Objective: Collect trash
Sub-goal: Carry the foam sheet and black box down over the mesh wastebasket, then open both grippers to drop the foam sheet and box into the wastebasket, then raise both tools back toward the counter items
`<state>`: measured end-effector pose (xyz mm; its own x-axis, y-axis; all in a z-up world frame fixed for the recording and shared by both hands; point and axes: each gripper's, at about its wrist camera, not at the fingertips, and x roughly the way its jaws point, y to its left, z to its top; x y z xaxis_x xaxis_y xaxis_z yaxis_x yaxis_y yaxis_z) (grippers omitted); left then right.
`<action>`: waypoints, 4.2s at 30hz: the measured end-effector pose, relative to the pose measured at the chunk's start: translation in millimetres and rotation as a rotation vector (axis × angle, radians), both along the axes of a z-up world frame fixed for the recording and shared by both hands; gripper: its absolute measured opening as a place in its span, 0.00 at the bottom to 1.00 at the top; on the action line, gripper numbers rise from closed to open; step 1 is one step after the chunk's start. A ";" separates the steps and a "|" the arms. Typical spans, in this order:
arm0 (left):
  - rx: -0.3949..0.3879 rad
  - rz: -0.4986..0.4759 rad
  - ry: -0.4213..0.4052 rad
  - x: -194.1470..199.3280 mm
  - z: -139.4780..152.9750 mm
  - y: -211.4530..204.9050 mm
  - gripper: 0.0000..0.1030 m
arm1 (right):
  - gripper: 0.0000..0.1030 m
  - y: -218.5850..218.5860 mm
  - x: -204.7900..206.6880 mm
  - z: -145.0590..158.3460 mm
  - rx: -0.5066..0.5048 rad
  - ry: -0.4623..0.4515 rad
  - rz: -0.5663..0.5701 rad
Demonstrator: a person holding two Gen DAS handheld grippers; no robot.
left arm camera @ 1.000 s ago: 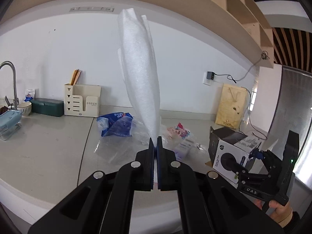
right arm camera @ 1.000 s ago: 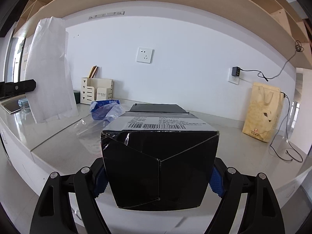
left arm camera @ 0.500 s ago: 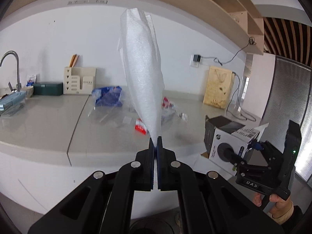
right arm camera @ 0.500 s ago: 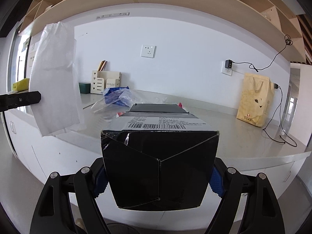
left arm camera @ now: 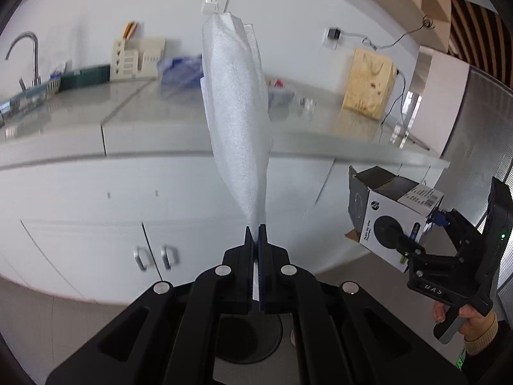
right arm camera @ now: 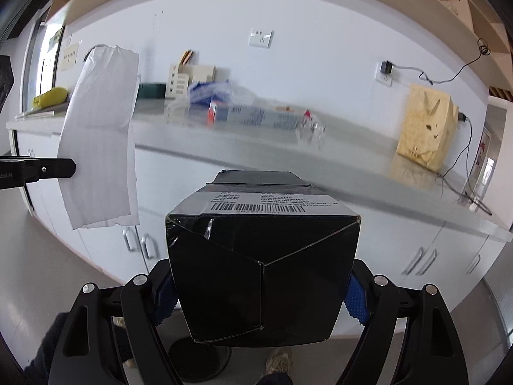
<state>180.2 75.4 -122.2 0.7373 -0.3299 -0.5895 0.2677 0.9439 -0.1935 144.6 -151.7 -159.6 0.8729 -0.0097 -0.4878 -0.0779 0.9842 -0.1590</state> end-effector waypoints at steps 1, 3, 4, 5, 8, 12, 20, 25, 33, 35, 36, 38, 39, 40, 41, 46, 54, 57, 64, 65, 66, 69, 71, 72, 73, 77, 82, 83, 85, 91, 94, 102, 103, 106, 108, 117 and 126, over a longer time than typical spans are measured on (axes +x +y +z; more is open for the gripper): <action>0.006 0.000 0.026 1.4 -10.8 -1.2 0.03 | 0.81 0.7 -0.9 -9.8 -0.002 0.021 0.004; 0.031 0.006 0.068 5.5 -31.3 -4.0 0.03 | 0.81 1.4 0.1 -29.6 0.003 0.062 0.025; 0.036 0.004 0.090 7.3 -41.6 -5.2 0.03 | 0.81 2.0 0.3 -39.4 0.004 0.080 0.034; 0.040 0.006 0.109 8.9 -51.7 -6.4 0.03 | 0.81 3.4 0.9 -50.2 0.007 0.101 0.049; 0.039 -0.015 0.170 16.0 -86.3 -9.4 0.03 | 0.81 5.3 8.3 -78.2 0.016 0.167 0.077; 0.059 -0.068 0.288 35.2 -154.7 -16.5 0.03 | 0.81 20.1 27.6 -125.4 -0.038 0.262 0.119; 0.094 -0.056 0.550 80.0 -271.0 -33.8 0.03 | 0.81 41.3 86.0 -228.4 0.018 0.527 0.227; 0.052 -0.072 0.712 110.3 -331.1 -30.4 0.03 | 0.81 45.2 114.3 -279.5 0.067 0.645 0.265; 0.112 -0.075 0.860 147.8 -378.7 -22.1 0.06 | 0.81 46.7 138.6 -339.9 0.080 0.831 0.277; 0.121 -0.077 0.884 152.2 -381.3 -24.6 0.34 | 0.84 48.9 141.7 -341.7 0.024 0.835 0.288; 0.108 -0.064 0.896 156.8 -381.3 -21.1 0.76 | 0.91 51.1 143.7 -339.5 0.004 0.830 0.288; 0.101 -0.023 0.861 160.3 -373.3 -17.5 0.94 | 0.92 51.6 144.6 -339.2 -0.027 0.826 0.299; 0.094 -0.026 0.852 163.1 -368.3 -16.6 0.94 | 0.93 55.4 144.6 -341.7 -0.045 0.835 0.305; 0.088 -0.026 0.849 161.1 -363.1 -16.2 0.95 | 0.95 56.6 144.5 -343.1 -0.069 0.842 0.306; 0.087 -0.016 0.842 162.3 -360.1 -14.9 0.96 | 0.97 59.7 145.1 -343.0 -0.081 0.842 0.307; 0.081 0.007 0.892 165.5 -365.7 -10.8 0.96 | 0.97 53.9 144.9 -345.3 -0.053 0.871 0.287; 0.070 -0.013 0.882 162.0 -380.5 -2.6 0.96 | 0.97 42.3 153.4 -335.3 0.038 0.857 0.269; 0.068 -0.018 0.850 160.2 -364.5 0.2 0.96 | 0.97 47.9 151.1 -320.2 0.035 0.826 0.285; 0.013 -0.018 0.708 158.4 -284.0 23.4 0.96 | 0.97 54.2 154.9 -255.8 0.019 0.715 0.313; 0.013 -0.028 0.673 157.0 -267.1 25.9 0.96 | 0.97 56.0 155.4 -238.6 0.028 0.689 0.320; 0.016 -0.050 0.634 154.6 -247.4 27.8 0.96 | 0.97 57.3 155.3 -223.1 0.035 0.663 0.326; 0.034 -0.114 0.527 143.9 -190.9 31.2 0.96 | 0.97 59.3 150.4 -179.2 0.066 0.588 0.363; 0.041 -0.165 0.464 135.2 -155.2 31.1 0.96 | 0.97 61.4 146.2 -144.6 0.073 0.538 0.389; 0.049 -0.199 0.430 130.1 -135.7 29.9 0.96 | 0.97 62.7 143.9 -128.2 0.076 0.510 0.398; 0.061 -0.228 0.396 125.4 -117.9 28.5 0.96 | 0.97 63.5 141.3 -114.2 0.083 0.485 0.414; 0.116 -0.293 0.284 112.9 -64.1 24.3 0.96 | 0.97 63.1 133.7 -56.1 0.092 0.375 0.447; 0.100 -0.327 0.191 114.9 -16.4 23.7 0.96 | 0.97 57.4 132.0 -7.3 0.075 0.279 0.426; 0.100 -0.327 0.177 115.3 -9.3 23.6 0.96 | 0.97 55.9 131.6 0.5 0.072 0.256 0.419; 0.099 -0.332 0.148 118.0 5.6 24.1 0.96 | 0.97 51.6 130.8 15.2 0.057 0.206 0.392; 0.072 -0.324 0.060 126.9 41.9 36.4 0.96 | 0.97 32.1 132.7 55.1 0.059 0.120 0.343; 0.062 -0.307 0.033 133.3 53.3 43.1 0.96 | 0.97 25.8 136.4 70.0 0.050 0.085 0.315; 0.073 -0.286 -0.040 149.2 88.2 52.9 0.96 | 0.97 9.3 144.4 88.2 0.040 0.029 0.280; 0.073 -0.281 -0.052 150.8 94.3 54.6 0.96 | 0.97 9.1 147.5 90.2 0.029 0.022 0.275; 0.082 -0.271 -0.079 161.6 108.6 57.9 0.96 | 0.97 7.8 158.7 96.7 0.012 0.002 0.276; 0.086 -0.254 -0.092 176.2 116.4 61.8 0.96 | 0.97 4.5 171.1 103.2 0.019 -0.003 0.273; 0.166 -0.231 -0.071 275.2 120.3 66.9 0.96 | 0.97 -30.8 249.2 122.6 0.072 -0.014 0.262; 0.216 -0.192 0.045 386.5 94.6 66.2 0.96 | 0.97 -82.5 347.0 124.3 0.165 0.056 0.179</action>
